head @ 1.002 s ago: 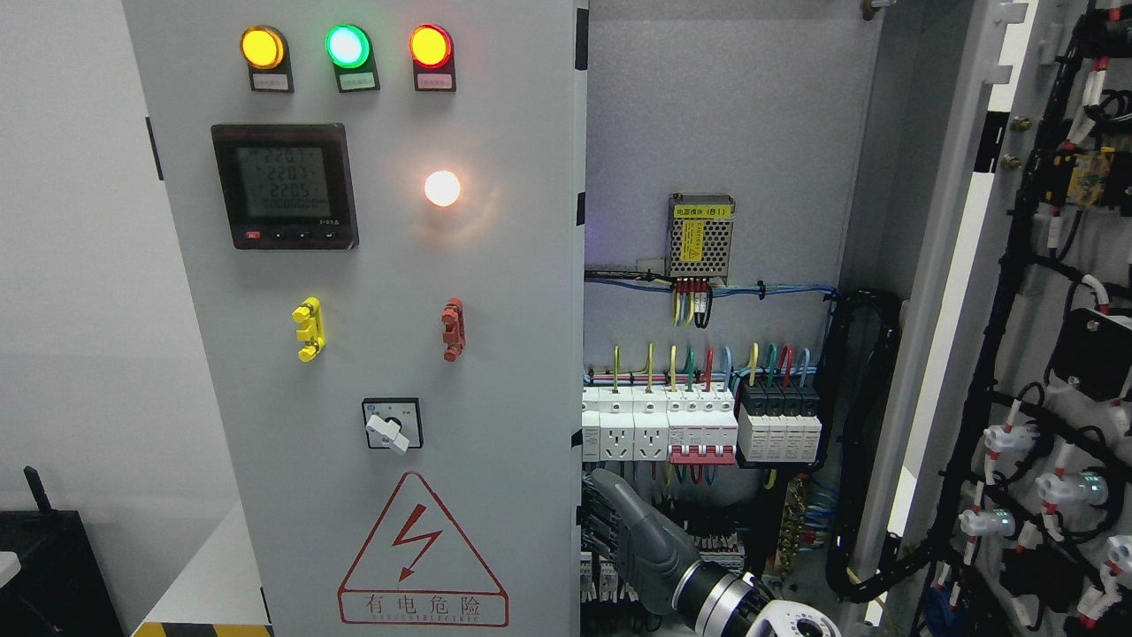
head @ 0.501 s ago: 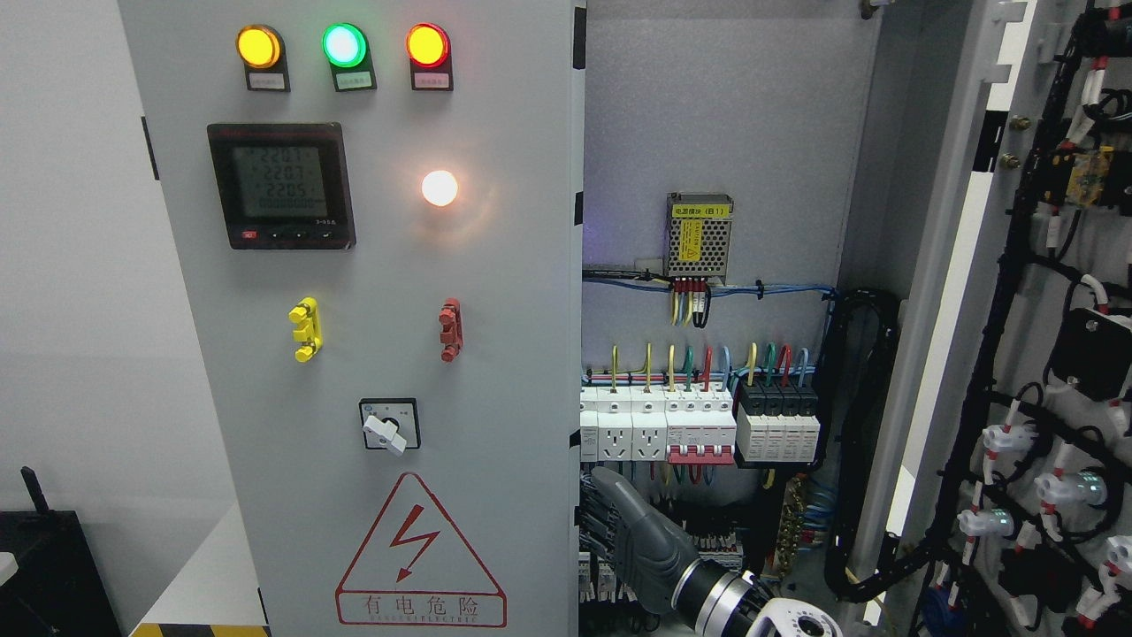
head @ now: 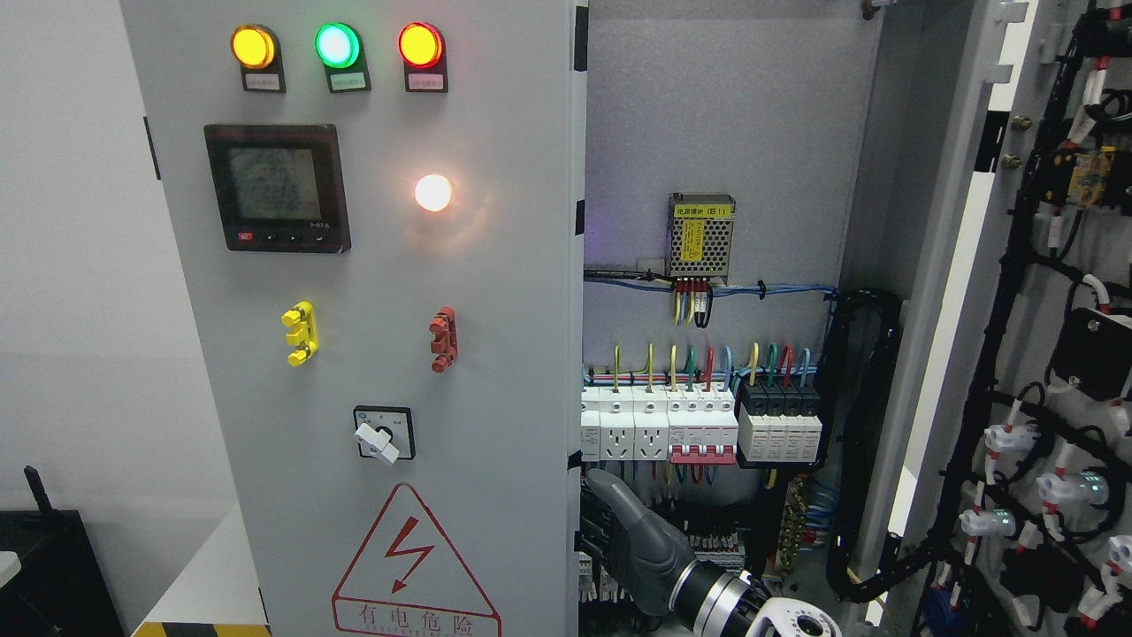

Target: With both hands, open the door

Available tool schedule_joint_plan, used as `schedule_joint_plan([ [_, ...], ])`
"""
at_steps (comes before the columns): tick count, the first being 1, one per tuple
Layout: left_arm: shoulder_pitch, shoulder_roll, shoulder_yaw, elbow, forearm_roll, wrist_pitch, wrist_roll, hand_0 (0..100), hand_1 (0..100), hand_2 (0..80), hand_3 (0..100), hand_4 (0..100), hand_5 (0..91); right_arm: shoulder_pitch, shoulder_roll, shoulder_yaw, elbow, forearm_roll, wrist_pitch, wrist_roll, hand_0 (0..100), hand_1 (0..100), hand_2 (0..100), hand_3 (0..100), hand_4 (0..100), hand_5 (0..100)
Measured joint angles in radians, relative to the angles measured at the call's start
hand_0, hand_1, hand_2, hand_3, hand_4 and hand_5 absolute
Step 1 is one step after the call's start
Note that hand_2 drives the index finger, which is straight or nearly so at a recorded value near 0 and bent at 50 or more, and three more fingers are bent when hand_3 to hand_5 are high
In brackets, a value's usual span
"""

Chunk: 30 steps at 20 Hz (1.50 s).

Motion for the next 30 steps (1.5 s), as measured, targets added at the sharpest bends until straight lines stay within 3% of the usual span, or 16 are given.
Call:
schedule_joint_plan([
  [9, 0.000, 0.000, 0.000, 0.000, 0.000, 0.000, -0.002, 0, 0, 0.0, 0, 0, 0.0, 0.011, -0.001, 0.006, -0.016, -0.022, -0.008, 0.024, 39, 0, 0, 0, 0, 0],
  [18, 0.000, 0.000, 0.000, 0.000, 0.000, 0.000, -0.002, 0, 0, 0.0, 0, 0, 0.0, 0.012, -0.001, 0.010, -0.029, -0.038, -0.008, 0.106, 39, 0, 0, 0, 0, 0],
  [22, 0.000, 0.000, 0.000, 0.000, 0.000, 0.000, -0.002, 0, 0, 0.0, 0, 0, 0.0, 0.014, -0.001, 0.012, -0.034, -0.040, -0.008, 0.123, 39, 0, 0, 0, 0, 0],
  [30, 0.000, 0.000, 0.000, 0.000, 0.000, 0.000, -0.002, 0, 0, 0.0, 0, 0, 0.0, 0.031, -0.001, 0.017, -0.054, -0.041, -0.010, 0.208, 39, 0, 0, 0, 0, 0],
])
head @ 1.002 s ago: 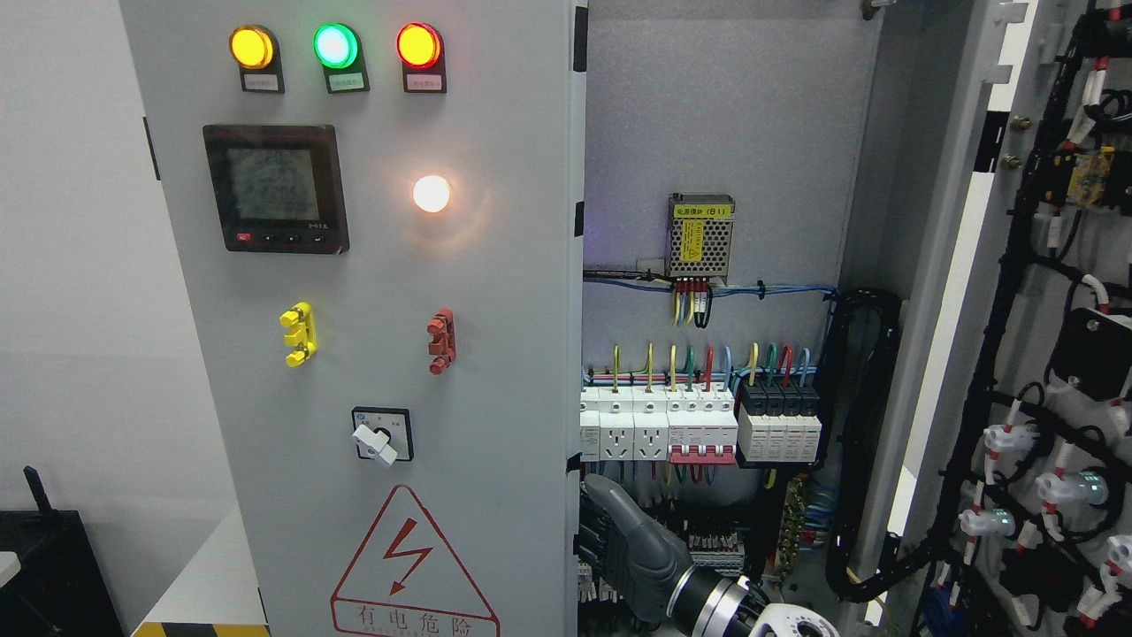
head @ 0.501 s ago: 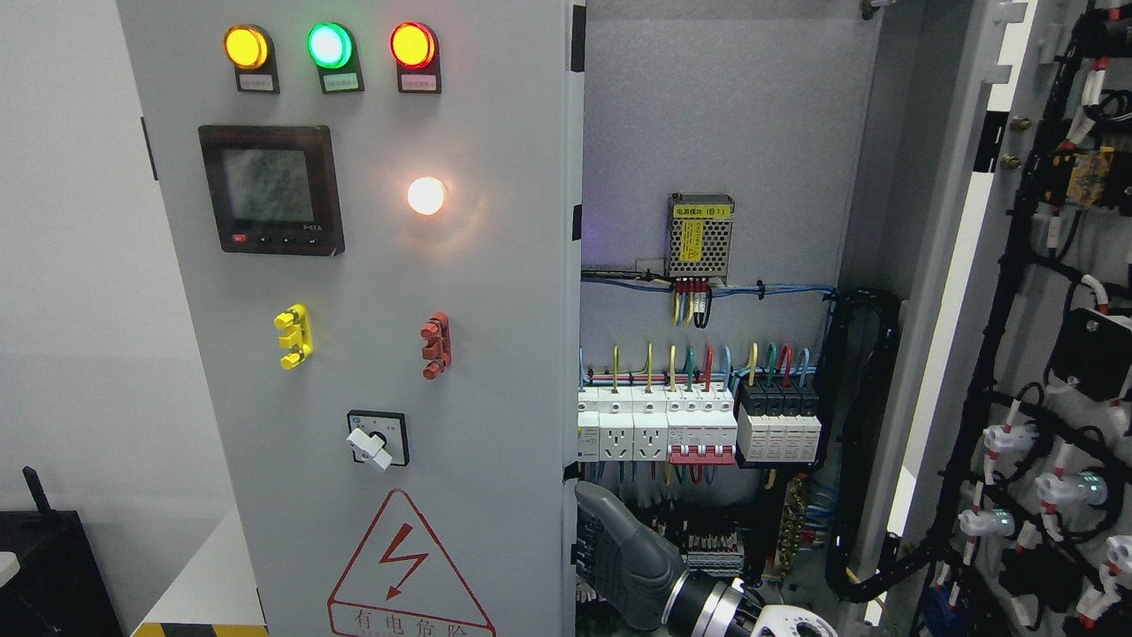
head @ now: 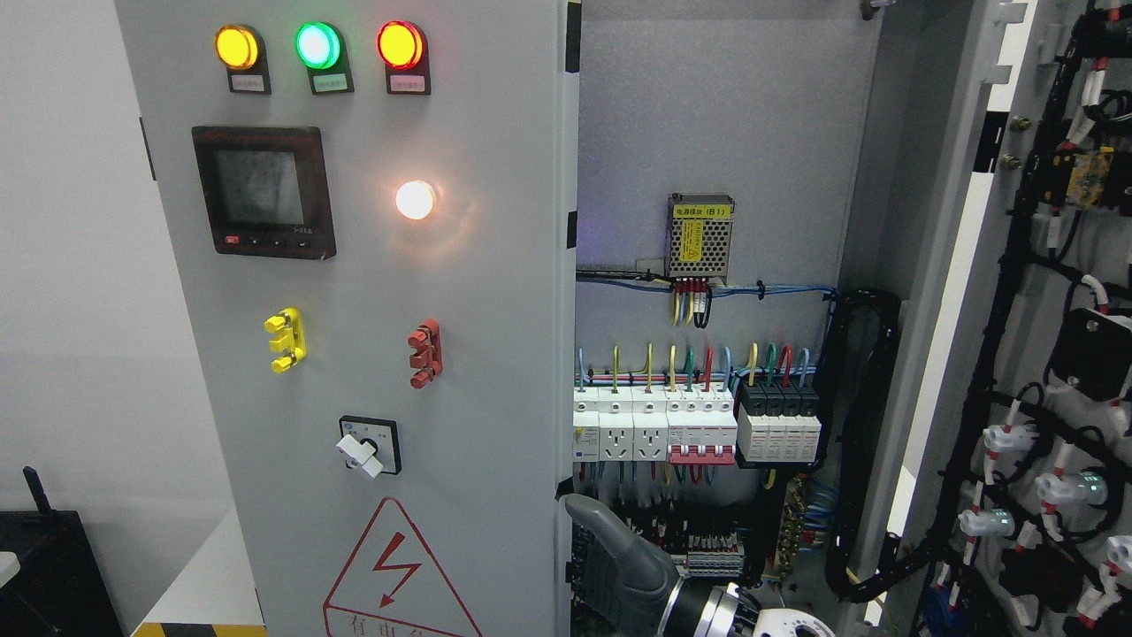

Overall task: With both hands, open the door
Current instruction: 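Push the inner edge of the door with lights and meter outward with the right hand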

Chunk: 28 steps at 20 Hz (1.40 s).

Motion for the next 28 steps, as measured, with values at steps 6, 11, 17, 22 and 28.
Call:
schedule_joint_plan([
  [6, 0.000, 0.000, 0.000, 0.000, 0.000, 0.000, 0.000, 0, 0, 0.0, 0, 0, 0.0, 0.014, 0.000, 0.003, -0.014, 0.000, -0.013, 0.046, 39, 0, 0, 0, 0, 0],
  [11, 0.000, 0.000, 0.000, 0.000, 0.000, 0.000, 0.000, 0, 0, 0.0, 0, 0, 0.0, 0.024, 0.000, 0.005, -0.027, 0.001, -0.020, 0.075, 39, 0, 0, 0, 0, 0],
  [17, -0.001, 0.000, 0.000, 0.000, 0.000, 0.000, 0.000, 0, 0, 0.0, 0, 0, 0.0, 0.032, 0.000, 0.007, -0.040, 0.000, -0.022, 0.128, 39, 0, 0, 0, 0, 0],
  [22, -0.001, 0.000, 0.000, 0.000, 0.000, 0.000, 0.000, 0, 0, 0.0, 0, 0, 0.0, 0.037, 0.000, 0.012, -0.049, 0.000, -0.022, 0.169, 39, 0, 0, 0, 0, 0],
  [28, -0.001, 0.000, 0.000, 0.000, 0.000, 0.000, -0.001, 0, 0, 0.0, 0, 0, 0.0, 0.046, 0.001, 0.025, -0.061, 0.000, -0.022, 0.211, 39, 0, 0, 0, 0, 0],
])
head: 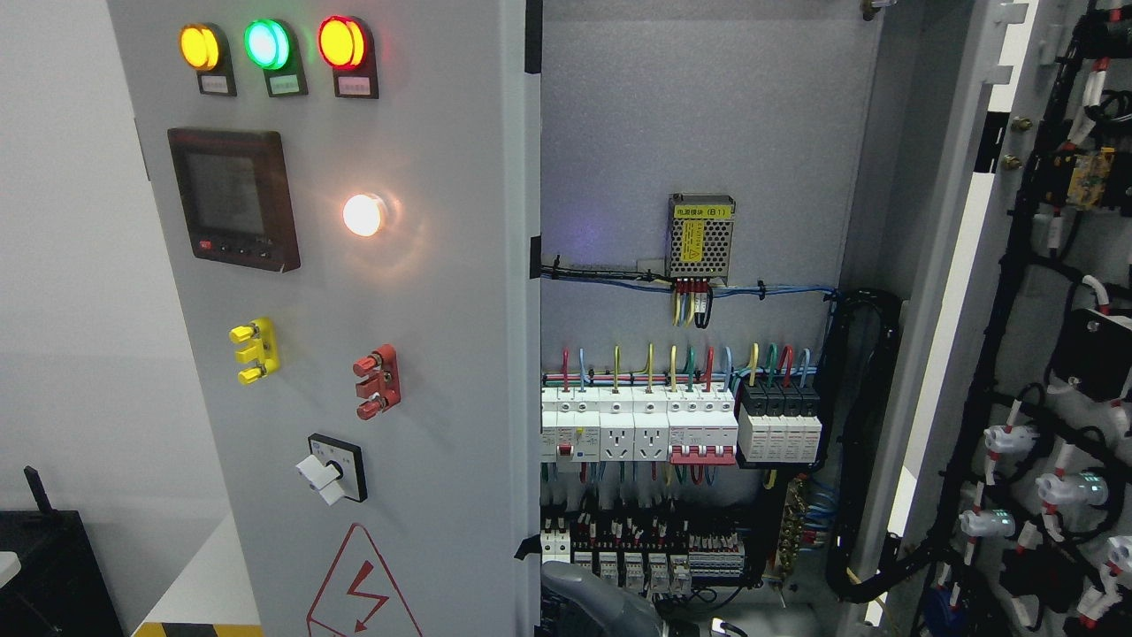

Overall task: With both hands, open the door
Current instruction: 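Push the inner edge of the door with lights and meter outward with the right hand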

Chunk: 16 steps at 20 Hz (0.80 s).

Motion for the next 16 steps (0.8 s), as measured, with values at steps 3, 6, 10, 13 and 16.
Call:
schedule_joint_plan([
  [3, 0.000, 0.000, 0.000, 0.000, 0.000, 0.000, 0.000, 0, 0, 0.0, 0, 0, 0.0, 0.002, 0.001, 0.008, -0.008, 0.000, 0.000, 0.021, 39, 0, 0, 0, 0, 0],
  [6, 0.000, 0.000, 0.000, 0.000, 0.000, 0.000, 0.000, 0, 0, 0.0, 0, 0, 0.0, 0.004, 0.002, 0.018, -0.017, 0.000, 0.000, 0.035, 39, 0, 0, 0, 0, 0],
  [10, 0.001, 0.000, 0.000, 0.000, 0.000, 0.000, 0.000, 0, 0, 0.0, 0, 0, 0.0, 0.011, 0.003, 0.031, -0.031, 0.000, 0.000, 0.041, 39, 0, 0, 0, 0, 0],
  [13, 0.001, 0.000, 0.000, 0.000, 0.000, 0.000, -0.001, 0, 0, 0.0, 0, 0, 0.0, 0.016, 0.004, 0.043, -0.044, 0.000, 0.000, 0.044, 39, 0, 0, 0, 0, 0],
  [16, 0.000, 0.000, 0.000, 0.000, 0.000, 0.000, -0.001, 0, 0, 0.0, 0, 0, 0.0, 0.021, 0.004, 0.056, -0.059, 0.000, 0.000, 0.044, 39, 0, 0, 0, 0, 0],
])
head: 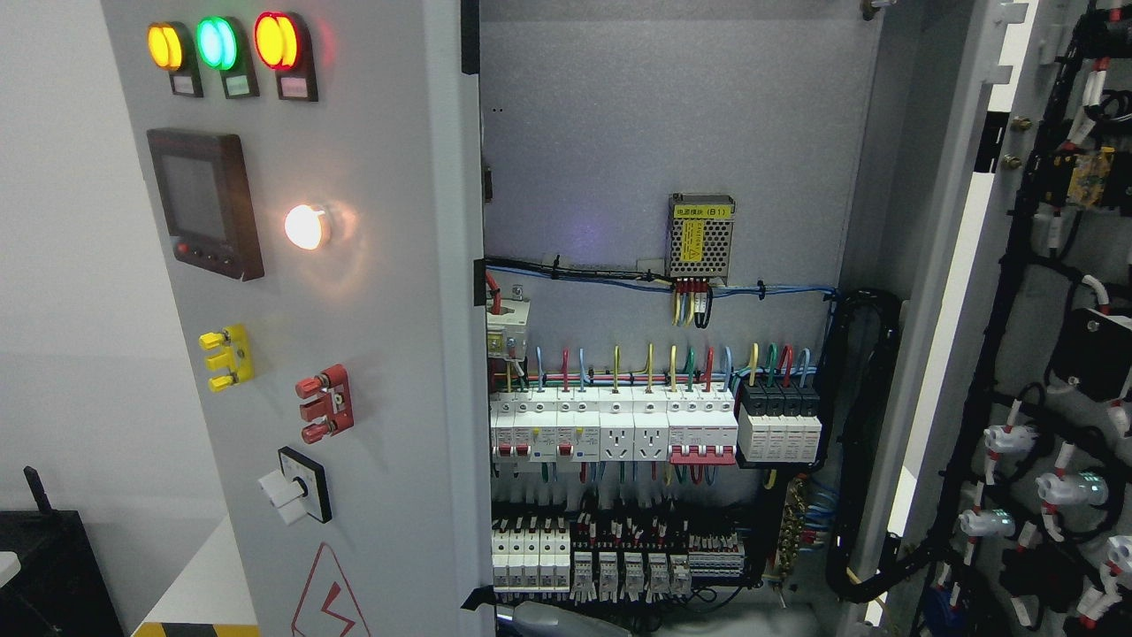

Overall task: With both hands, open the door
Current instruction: 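Push the inner edge of the door with lights and meter outward with the right hand, then keep swinging the lights-and-meter door wide open with the right hand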

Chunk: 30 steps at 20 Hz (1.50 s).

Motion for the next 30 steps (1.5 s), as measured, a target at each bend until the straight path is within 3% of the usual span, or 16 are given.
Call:
schedule_joint_plan([
  [22, 0.000, 0.000, 0.000, 0.000, 0.000, 0.000, 0.000, 0, 0, 0.0, 0, 0, 0.0, 0.022, 0.024, 0.091, -0.088, 0.001, 0.012, -0.011, 39, 0, 0, 0, 0, 0],
  [30, 0.000, 0.000, 0.000, 0.000, 0.000, 0.000, 0.001, 0, 0, 0.0, 0, 0, 0.0, 0.022, 0.032, 0.117, -0.106, 0.005, 0.012, -0.072, 39, 0, 0, 0, 0, 0],
])
